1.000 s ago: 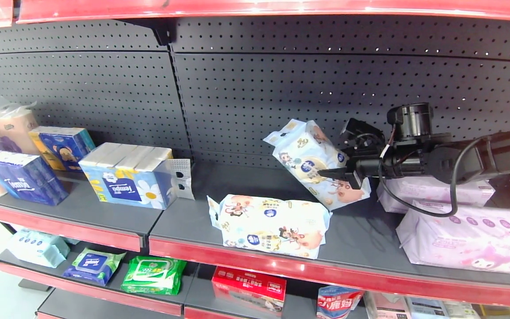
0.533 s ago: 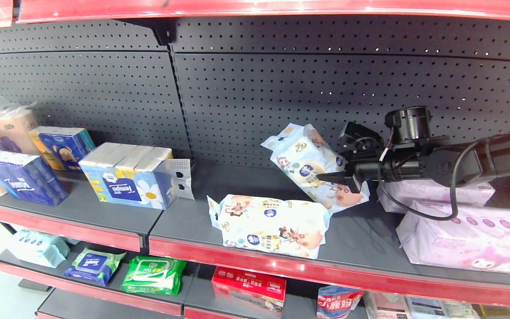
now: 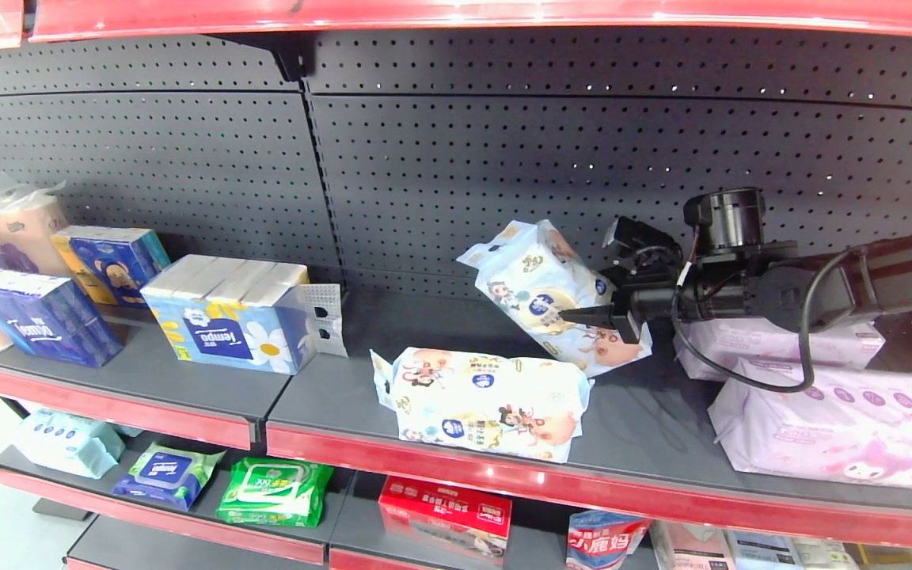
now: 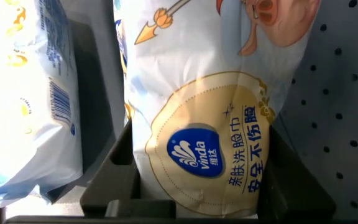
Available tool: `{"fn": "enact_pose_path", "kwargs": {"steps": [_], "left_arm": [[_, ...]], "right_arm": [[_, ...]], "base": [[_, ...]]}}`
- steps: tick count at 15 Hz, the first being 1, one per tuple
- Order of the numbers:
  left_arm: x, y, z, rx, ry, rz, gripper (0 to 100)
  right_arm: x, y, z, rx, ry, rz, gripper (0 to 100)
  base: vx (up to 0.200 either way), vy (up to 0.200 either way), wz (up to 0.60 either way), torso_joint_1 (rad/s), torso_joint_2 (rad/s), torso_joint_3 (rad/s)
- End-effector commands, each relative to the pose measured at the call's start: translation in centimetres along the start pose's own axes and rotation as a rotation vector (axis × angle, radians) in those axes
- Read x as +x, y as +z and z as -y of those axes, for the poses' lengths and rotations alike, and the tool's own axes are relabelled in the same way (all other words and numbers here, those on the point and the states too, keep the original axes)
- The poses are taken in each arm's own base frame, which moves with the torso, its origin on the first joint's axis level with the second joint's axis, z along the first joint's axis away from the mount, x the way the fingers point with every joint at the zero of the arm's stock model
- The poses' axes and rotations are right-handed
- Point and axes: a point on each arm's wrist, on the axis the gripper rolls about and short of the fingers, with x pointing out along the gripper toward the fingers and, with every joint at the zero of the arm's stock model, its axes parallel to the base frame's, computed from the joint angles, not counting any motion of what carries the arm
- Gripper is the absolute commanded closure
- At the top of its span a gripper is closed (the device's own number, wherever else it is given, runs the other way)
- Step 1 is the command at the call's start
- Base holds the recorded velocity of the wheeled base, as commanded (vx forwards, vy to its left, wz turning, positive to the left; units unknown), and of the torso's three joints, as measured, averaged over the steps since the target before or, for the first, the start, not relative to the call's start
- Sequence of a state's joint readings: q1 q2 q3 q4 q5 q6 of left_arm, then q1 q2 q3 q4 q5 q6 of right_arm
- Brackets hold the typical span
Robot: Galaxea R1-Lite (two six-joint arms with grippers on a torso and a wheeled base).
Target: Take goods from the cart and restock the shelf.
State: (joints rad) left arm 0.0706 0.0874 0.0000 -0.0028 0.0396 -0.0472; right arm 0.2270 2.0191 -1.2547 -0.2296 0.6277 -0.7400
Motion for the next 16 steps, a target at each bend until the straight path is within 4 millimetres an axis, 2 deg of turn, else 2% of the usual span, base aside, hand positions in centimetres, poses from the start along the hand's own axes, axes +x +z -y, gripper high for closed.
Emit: {"fn": "enact_pose_path", "kwargs": {"steps": [1,3,4,11,14,16], "left_arm": [[0.0,0.0,0.0,0.0,0.0,-0.001,0],[0.0,0.0,0.0,0.0,0.0,-0.001,0],[0.0,0.0,0.0,0.0,0.0,-0.001,0],[0.0,0.0,0.0,0.0,0.0,-0.001,0],[0.0,0.0,0.0,0.0,0.002,-0.001,0],[0.0,0.0,0.0,0.0,0.0,-0.001,0]], "right_arm": [[0.1,-0.1,0.0,-0.001,0.001,0.001,100],[0.1,0.0,0.0,-0.001,0.005,0.003,100],[0.1,-0.1,0.0,-0.001,0.003,0.003,0],[0.0,0.1,0.1,-0.003,-0.003,0.006,0],[-1.4,0.1,0.6,0.02,-0.036,-0.001,0],[-2.8,-0.5,0.0,0.09,-0.044,-0.021,0]], "base": [[0.0,0.0,0.0,0.0,0.0,0.0],[0.0,0.0,0.0,0.0,0.0,0.0],[0.0,0.0,0.0,0.0,0.0,0.0],[0.0,0.0,0.0,0.0,0.0,0.0],[0.0,0.0,0.0,0.0,0.0,0.0],[0.0,0.0,0.0,0.0,0.0,0.0]]}}
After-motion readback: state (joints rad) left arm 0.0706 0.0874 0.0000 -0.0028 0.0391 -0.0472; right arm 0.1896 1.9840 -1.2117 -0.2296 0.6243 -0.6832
